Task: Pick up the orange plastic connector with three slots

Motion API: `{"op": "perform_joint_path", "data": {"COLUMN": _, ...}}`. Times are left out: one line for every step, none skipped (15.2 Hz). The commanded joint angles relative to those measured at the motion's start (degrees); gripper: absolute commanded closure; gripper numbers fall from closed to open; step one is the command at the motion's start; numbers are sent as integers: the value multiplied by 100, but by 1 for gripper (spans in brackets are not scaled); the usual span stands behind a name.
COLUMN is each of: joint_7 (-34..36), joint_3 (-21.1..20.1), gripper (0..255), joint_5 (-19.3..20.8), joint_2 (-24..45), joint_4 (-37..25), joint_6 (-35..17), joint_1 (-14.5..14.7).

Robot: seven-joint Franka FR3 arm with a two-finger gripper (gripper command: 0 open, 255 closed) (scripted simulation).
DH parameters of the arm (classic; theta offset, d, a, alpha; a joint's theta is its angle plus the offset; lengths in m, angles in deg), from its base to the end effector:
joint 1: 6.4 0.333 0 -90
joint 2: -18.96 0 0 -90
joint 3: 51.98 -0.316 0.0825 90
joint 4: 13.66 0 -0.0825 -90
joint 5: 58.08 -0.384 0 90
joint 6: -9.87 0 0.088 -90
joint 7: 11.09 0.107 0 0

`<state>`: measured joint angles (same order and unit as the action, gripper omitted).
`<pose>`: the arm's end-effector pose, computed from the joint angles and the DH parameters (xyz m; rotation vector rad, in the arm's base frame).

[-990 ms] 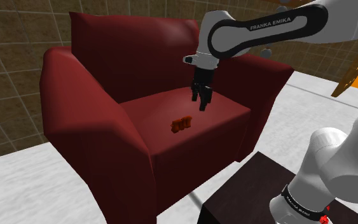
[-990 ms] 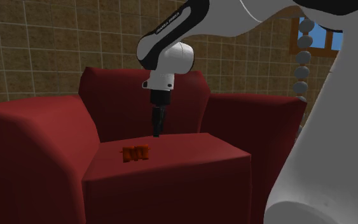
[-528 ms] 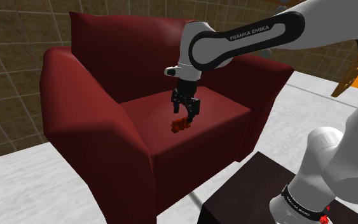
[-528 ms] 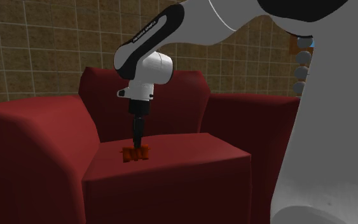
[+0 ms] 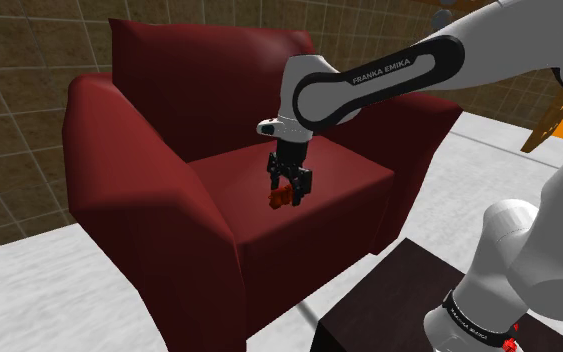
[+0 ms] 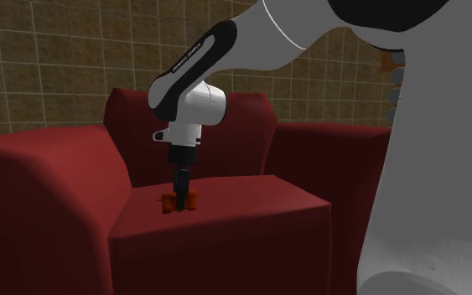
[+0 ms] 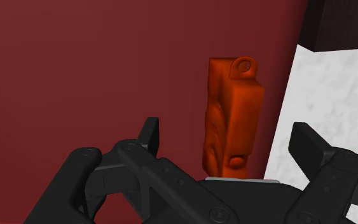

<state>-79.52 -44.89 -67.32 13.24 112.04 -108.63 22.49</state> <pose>0.4708 0.1964 0.4263 -2.1912 -2.0343 -0.0535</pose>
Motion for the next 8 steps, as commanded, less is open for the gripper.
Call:
{"op": "perform_joint_path", "data": {"joint_7": -4, "joint_3": -2, "gripper": 0, "joint_5": -6, "joint_2": 19, "joint_4": 11, "joint_6": -32, "joint_1": 2}}
{"op": "perform_joint_path", "data": {"joint_7": -5, "joint_3": -1, "gripper": 255, "joint_5": -6, "joint_2": 24, "joint_4": 6, "joint_6": -32, "joint_1": 2}}
{"op": "perform_joint_path", "data": {"joint_7": -7, "joint_3": 0, "gripper": 255, "joint_5": -7, "joint_2": 25, "joint_4": 9, "joint_6": -35, "joint_1": 1}}
{"op": "perform_joint_path", "data": {"joint_7": -7, "joint_3": 0, "gripper": 255, "joint_5": -7, "joint_2": 26, "joint_4": 9, "joint_6": -36, "joint_1": 1}}
{"op": "perform_joint_path", "data": {"joint_7": -8, "joint_3": 0, "gripper": 255, "joint_5": -7, "joint_2": 26, "joint_4": 8, "joint_6": -36, "joint_1": 1}}
{"op": "perform_joint_path", "data": {"joint_7": -7, "joint_3": 0, "gripper": 255, "joint_5": -7, "joint_2": 25, "joint_4": 7, "joint_6": -33, "joint_1": 1}}
{"op": "perform_joint_path", "data": {"joint_7": -7, "joint_3": 0, "gripper": 255, "joint_5": -6, "joint_2": 24, "joint_4": 8, "joint_6": -33, "joint_1": 1}}
{"op": "perform_joint_path", "data": {"joint_7": -7, "joint_3": 0, "gripper": 255, "joint_5": -6, "joint_2": 23, "joint_4": 10, "joint_6": -35, "joint_1": 1}}
